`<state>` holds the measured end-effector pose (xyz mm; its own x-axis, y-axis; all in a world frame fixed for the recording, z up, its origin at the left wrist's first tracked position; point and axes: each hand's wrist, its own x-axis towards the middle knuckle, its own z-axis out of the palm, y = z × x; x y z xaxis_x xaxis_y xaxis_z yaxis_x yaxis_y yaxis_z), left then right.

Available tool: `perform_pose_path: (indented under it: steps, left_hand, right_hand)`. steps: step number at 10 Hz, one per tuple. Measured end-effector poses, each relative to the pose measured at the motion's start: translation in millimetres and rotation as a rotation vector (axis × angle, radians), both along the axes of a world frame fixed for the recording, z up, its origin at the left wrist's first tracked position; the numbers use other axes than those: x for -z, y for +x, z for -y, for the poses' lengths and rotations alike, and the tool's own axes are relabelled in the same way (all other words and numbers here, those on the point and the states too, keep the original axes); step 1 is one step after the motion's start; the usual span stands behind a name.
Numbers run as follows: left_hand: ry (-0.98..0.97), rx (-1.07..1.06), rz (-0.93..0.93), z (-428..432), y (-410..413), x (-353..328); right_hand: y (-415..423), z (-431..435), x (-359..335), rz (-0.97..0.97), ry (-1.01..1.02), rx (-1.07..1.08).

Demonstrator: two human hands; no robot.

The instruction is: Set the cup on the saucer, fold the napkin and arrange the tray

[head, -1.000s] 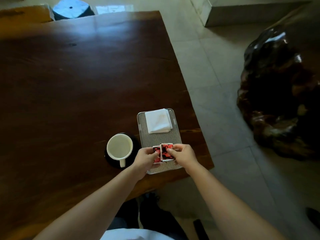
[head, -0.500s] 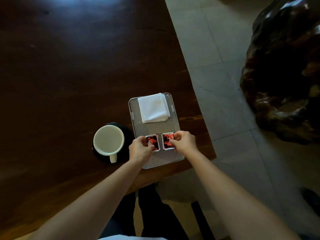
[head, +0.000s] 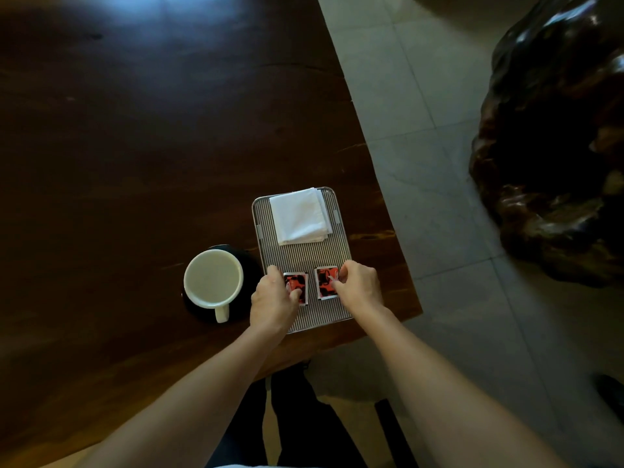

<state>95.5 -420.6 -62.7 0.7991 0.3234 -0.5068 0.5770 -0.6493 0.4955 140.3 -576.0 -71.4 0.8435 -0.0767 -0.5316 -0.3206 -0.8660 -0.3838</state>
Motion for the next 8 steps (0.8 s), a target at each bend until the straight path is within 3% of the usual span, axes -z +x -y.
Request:
perform_pose_path:
  steps: [3, 6, 8]
  left_hand:
    - [0.039, -0.019, 0.038, 6.0, -5.9, 2.3]
    - [0.05, 0.185, 0.165, -28.2, -13.6, -58.5]
    - [0.354, 0.442, 0.149, -86.4, -20.0, -157.7]
  right_hand:
    - [-8.8, 2.8, -0.7, 0.06, 0.002, -0.022]
    - [-21.7, -18.8, -65.9, 0.162, -0.044, -0.203]
    - [-31.9, -70.0, -162.5, 0.174, -0.073, -0.467]
